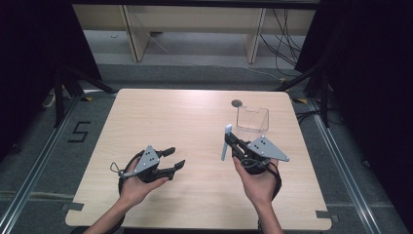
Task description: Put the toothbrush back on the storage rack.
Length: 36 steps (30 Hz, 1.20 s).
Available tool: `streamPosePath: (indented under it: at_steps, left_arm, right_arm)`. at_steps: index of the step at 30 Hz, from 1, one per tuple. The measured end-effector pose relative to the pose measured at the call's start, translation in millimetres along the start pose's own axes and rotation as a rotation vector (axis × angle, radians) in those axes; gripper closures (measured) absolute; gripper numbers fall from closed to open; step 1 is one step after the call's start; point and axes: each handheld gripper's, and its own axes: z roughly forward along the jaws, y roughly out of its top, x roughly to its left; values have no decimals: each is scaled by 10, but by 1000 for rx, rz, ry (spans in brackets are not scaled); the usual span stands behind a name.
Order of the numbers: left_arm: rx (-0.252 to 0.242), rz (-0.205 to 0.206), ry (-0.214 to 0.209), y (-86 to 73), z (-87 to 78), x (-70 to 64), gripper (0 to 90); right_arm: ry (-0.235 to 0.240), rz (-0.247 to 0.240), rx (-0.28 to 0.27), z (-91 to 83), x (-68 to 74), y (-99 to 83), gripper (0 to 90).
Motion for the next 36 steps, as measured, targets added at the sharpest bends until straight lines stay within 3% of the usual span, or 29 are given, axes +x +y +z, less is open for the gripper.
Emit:
streamPosePath:
  at_steps: [2,3,5,6,7,10,11,18,23,25,30,35,36]
  left_arm:
    - [0,-3,10,-16,-28,16,402]
    - [-8,-5,11,-26,-34,28,403]
    - [-3,-14,20,-41,-61,46,402]
    - [-1,-15,23,-49,-73,58,402]
    - [-2,-16,27,-57,-83,69,402]
    - [-2,-27,40,-92,-111,99,401]
    - [-1,-29,41,-102,-116,107,399]
    - [4,-53,64,-182,-166,158,398]
    - [-1,-65,72,-222,-187,168,397]
    - [-1,-68,75,-230,-191,170,396]
    - [1,-76,82,-265,-203,181,393]
    - [-15,-85,78,-281,-191,187,391]
    - [-16,-88,77,-284,-189,186,390]
  right_arm:
    - [-12,-23,-2,-19,-34,20,858]
    - [-11,1,0,-29,-30,24,857]
    - [-20,1,-5,-50,-56,37,858]
    - [-29,-19,-12,-57,-76,44,857]
    - [-34,-5,8,-75,-77,50,857]
    - [-31,12,-9,-79,-102,60,857]
    - [-52,-20,-26,-83,-129,69,857]
    - [-54,11,-6,-115,-160,88,857]
    - [-69,-10,-17,-134,-212,117,857]
    - [-65,21,-8,-139,-209,125,856]
    - [-87,-8,-23,-151,-274,150,856]
    - [-95,18,-16,-173,-302,172,855]
    - [-100,-4,-29,-167,-326,174,854]
